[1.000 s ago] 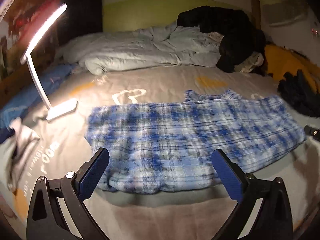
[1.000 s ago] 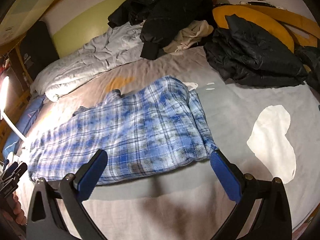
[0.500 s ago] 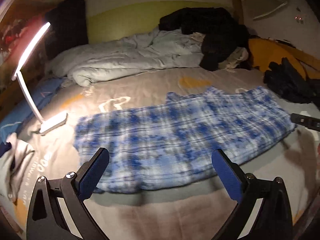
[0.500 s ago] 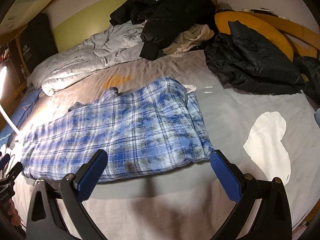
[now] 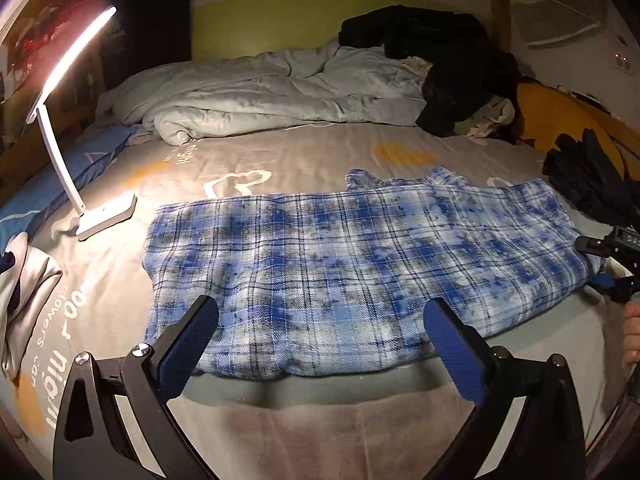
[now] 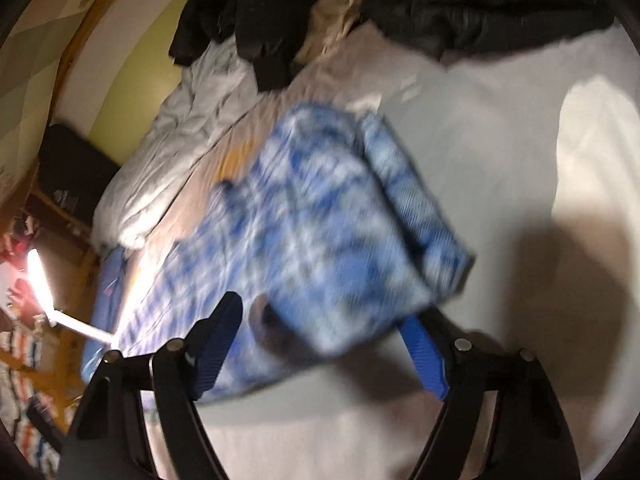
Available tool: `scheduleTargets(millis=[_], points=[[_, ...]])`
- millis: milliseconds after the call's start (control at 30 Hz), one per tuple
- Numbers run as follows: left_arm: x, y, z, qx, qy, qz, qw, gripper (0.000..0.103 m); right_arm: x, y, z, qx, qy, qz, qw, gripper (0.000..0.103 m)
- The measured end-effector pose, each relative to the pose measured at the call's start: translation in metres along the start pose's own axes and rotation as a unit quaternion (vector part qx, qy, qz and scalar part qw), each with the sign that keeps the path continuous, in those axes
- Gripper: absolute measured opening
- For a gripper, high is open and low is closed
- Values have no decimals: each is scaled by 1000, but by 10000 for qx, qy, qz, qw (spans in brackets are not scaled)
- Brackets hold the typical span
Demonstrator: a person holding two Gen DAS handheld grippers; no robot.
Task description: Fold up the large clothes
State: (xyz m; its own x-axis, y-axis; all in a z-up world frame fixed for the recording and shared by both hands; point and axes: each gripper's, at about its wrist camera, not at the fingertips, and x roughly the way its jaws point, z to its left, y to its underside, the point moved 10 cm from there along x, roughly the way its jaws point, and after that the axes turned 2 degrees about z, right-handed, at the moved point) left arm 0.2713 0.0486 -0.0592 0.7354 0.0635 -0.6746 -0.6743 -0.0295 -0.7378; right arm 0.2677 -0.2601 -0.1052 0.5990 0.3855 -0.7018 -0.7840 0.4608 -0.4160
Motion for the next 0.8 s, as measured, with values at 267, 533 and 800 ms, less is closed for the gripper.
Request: scheduleTargets(millis=[267,533,800], points=[[-9,-7,15,-207,-80,-150,9996,102,-20,-35,7,-608,752,-772,9923,7],[-16,-12,30,-405,-109,-204,9989,102,-90,-78,-6,-1193,1551,-1668,9664,6],[-6,-8,36,-443,-276,-58,9986,102,-81,-36,59,-2712,1343,-1745,9370,7]])
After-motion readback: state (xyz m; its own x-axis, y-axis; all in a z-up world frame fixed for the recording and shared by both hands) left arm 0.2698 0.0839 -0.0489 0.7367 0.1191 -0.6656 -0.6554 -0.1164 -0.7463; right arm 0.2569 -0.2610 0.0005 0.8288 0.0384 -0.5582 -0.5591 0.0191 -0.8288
